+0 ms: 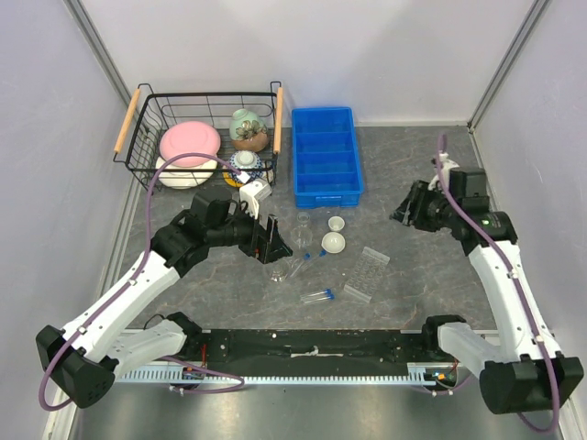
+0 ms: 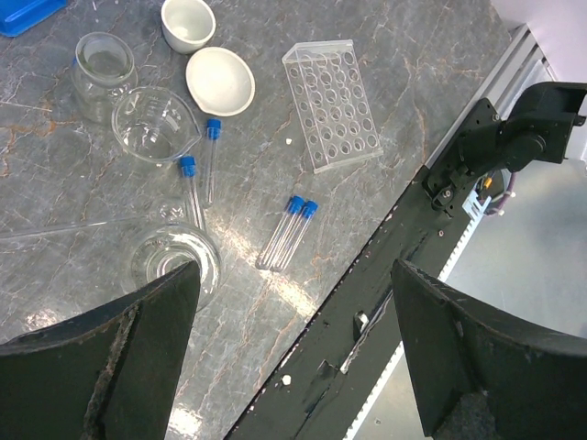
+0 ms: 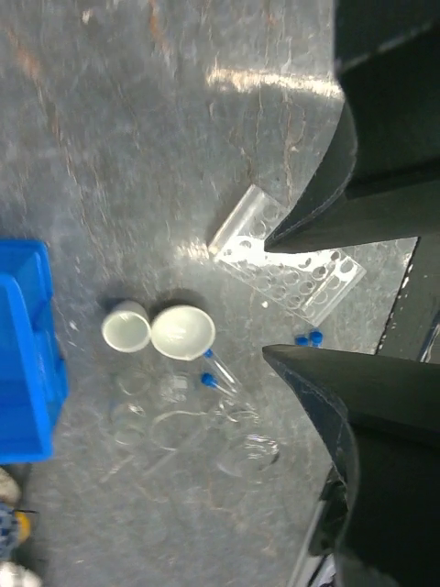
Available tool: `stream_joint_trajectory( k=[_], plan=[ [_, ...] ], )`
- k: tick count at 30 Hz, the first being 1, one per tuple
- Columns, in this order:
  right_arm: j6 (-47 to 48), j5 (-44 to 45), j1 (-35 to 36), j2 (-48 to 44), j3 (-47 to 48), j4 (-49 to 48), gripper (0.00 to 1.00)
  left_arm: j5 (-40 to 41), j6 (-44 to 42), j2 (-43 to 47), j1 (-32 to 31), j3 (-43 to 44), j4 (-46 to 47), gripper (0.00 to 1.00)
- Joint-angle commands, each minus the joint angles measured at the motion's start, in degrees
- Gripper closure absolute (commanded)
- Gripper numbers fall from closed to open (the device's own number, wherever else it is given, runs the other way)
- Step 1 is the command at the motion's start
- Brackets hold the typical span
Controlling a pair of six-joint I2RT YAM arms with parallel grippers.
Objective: Organize the chemistry lab equipment
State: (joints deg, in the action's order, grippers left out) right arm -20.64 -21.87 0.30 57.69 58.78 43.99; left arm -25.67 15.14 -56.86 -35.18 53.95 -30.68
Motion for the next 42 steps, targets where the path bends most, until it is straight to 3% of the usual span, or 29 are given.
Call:
stream_joint_trajectory(
  k=[1, 10, 17, 26, 42],
  plan=[
    [-0.2, 8.1, 10.5, 1.3, 1.8, 3.7, 0.48, -0.2, -1.2, 0.3, -0.2, 0.9, 0.7, 0.09],
    [-8.6, 14.6, 38.9, 6.9, -2.8, 2.1, 0.5, 2.0, -1.1, 2.2, -0.2, 0.7, -1.6, 0.09],
    [-17.1, 19.8, 52.9, 9.5, -7.8, -1.0, 0.51, 2.4, -0.6, 4.8, -0.2, -0.4, -2.4, 0.09],
    [-23.8, 24.1, 58.1, 10.2, -15.3, -4.0, 0.52, 1.9, -0.9, 5.5, -0.2, -0.7, -2.9, 0.09],
    [-29.4, 35.3, 57.6, 13.4, -22.2, -4.4, 0.52, 2.2, -1.5, 4.2, -0.2, -0.8, -2.8, 0.09]
  ],
)
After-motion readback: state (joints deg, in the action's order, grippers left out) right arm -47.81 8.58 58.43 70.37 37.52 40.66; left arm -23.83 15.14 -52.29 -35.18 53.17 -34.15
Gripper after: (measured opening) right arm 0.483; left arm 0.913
